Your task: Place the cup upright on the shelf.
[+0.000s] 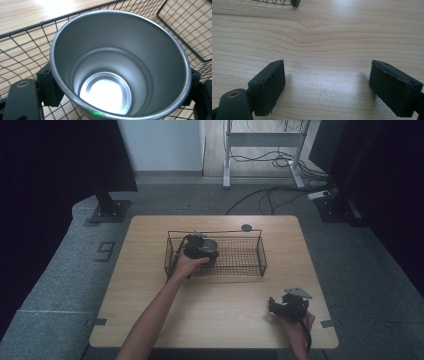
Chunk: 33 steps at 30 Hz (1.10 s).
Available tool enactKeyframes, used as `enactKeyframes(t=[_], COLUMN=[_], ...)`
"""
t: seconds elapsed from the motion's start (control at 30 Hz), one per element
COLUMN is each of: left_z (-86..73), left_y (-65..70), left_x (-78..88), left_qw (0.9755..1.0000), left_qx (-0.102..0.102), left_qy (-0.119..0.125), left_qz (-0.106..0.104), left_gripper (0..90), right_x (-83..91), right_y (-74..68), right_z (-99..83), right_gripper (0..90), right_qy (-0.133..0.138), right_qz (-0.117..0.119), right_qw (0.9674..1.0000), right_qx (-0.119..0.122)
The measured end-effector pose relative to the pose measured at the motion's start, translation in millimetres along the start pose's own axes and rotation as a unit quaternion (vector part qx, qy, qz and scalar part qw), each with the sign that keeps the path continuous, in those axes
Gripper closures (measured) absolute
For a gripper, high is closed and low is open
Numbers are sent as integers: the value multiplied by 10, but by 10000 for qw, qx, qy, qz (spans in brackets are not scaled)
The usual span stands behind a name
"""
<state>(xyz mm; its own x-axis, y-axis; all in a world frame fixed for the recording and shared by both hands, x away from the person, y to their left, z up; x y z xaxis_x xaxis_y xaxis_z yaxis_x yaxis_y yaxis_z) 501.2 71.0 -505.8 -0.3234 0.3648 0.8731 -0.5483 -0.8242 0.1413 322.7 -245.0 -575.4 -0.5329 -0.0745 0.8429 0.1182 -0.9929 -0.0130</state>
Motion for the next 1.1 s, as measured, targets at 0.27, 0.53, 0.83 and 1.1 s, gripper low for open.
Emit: enactKeyframes(t=[0.27, 0.53, 0.83, 1.1], left_z=[0, -6, 16, 8], left_y=[17, 12, 24, 23], left_x=[-26, -45, -36, -23], left_qw=[9998, 9995, 9990, 9991], left_qx=[-15, -64, -106, -62], left_qy=[-164, -309, -442, -408], left_qz=[62, 37, 58, 64], left_gripper=[175, 174, 146, 145], right_x=[0, 0, 0, 0], right_y=[0, 0, 1, 1], right_z=[0, 0, 0, 0], right_gripper=[135, 135, 135, 135], right_qy=[0, 0, 0, 0], right_qz=[1, 3, 3, 4], right_qw=[10000, 10000, 10000, 10000], right_qx=[0, 2, 0, 0])
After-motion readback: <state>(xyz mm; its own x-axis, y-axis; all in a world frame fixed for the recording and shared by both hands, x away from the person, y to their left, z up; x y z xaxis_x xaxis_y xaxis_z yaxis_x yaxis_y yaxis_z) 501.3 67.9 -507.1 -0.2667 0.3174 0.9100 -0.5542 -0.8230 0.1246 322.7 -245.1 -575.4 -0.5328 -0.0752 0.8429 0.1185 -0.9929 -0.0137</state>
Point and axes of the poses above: each handheld gripper's, and its own axes: x roughly backward along the jaws, z roughly out of its top, y roughly to its right, the point moved 3 cm from there along -x, roughly forward along the jaws, and after that the axes turned 15 degrees about -y, right-handed, at the moved point
